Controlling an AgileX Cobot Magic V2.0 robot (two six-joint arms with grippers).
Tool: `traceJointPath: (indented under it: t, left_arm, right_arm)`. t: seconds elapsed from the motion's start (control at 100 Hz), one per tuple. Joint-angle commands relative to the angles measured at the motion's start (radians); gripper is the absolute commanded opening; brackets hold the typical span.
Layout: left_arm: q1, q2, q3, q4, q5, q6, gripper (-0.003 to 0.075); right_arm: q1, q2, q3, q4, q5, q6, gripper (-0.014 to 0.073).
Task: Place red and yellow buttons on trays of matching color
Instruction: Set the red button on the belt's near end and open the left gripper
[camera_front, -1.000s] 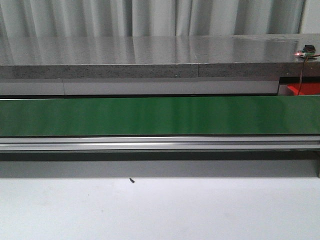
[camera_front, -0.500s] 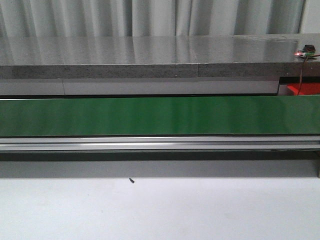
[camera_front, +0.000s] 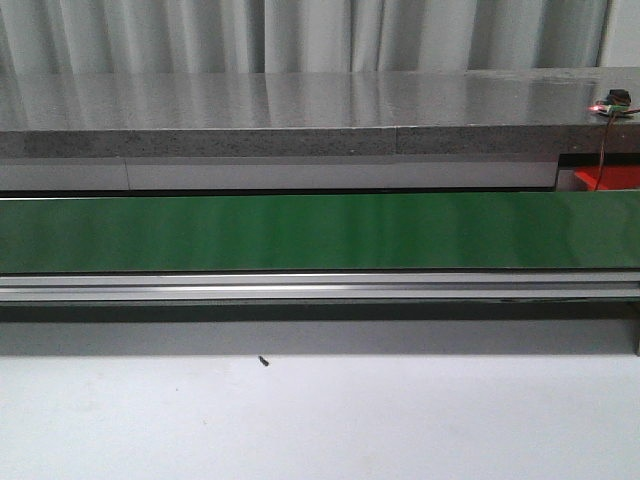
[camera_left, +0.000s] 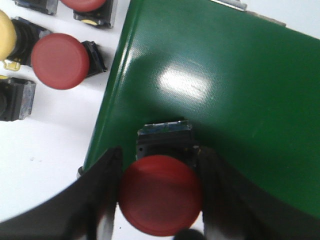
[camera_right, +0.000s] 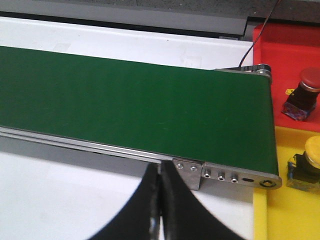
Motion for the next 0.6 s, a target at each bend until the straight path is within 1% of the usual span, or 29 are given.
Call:
traceJointPath:
  t: [0.0, 0.05, 0.1, 0.13, 0.17, 0.23, 0.35, 0.59]
  left_arm:
    - [-0.007, -0.047, -0.032, -0.03, -0.012, 0.017, 0.031]
    - [-0.007, -0.047, -0.032, -0.038, -0.01, 0.019, 0.0391]
    - [-0.007, -0.047, -0.032, -0.042, -0.008, 0.019, 0.0453]
    - [-0.007, -0.047, -0.032, -0.045, -0.006, 0.019, 0.0484]
    - [-0.007, -0.049, -0.032, -0.048, -0.006, 0.019, 0.05]
    - [-0.007, -0.054, -0.032, -0.065, -0.009, 0.044, 0.0501]
    - [-0.007, -0.087, -0.032, -0.078, -0.027, 0.046, 0.0501]
    - [-0.007, -0.201, -0.032, -0.111, -0.061, 0.068, 0.0501]
  right_arm:
    - [0.003, 0.0, -0.026, 0.008, -0.051, -0.008, -0.0068]
    - [0.003, 0.0, -0.026, 0.008, -0.051, -0.008, -0.0068]
    - [0.003, 0.0, -0.026, 0.008, -0.051, -0.008, -0.0068]
    - [0.003, 0.0, -0.026, 0.008, -0.051, -0.008, -0.0068]
    - [0.003, 0.0, -0.026, 0.008, -0.051, -0.008, -0.0068]
    - [0.003, 0.0, -0.026, 0.008, -0.051, -0.008, -0.0068]
    - [0.003, 0.0, -0.026, 0.008, -0.051, -0.008, -0.0068]
    - [0.003, 0.0, -0.026, 0.008, -0.051, -0.008, -0.0068]
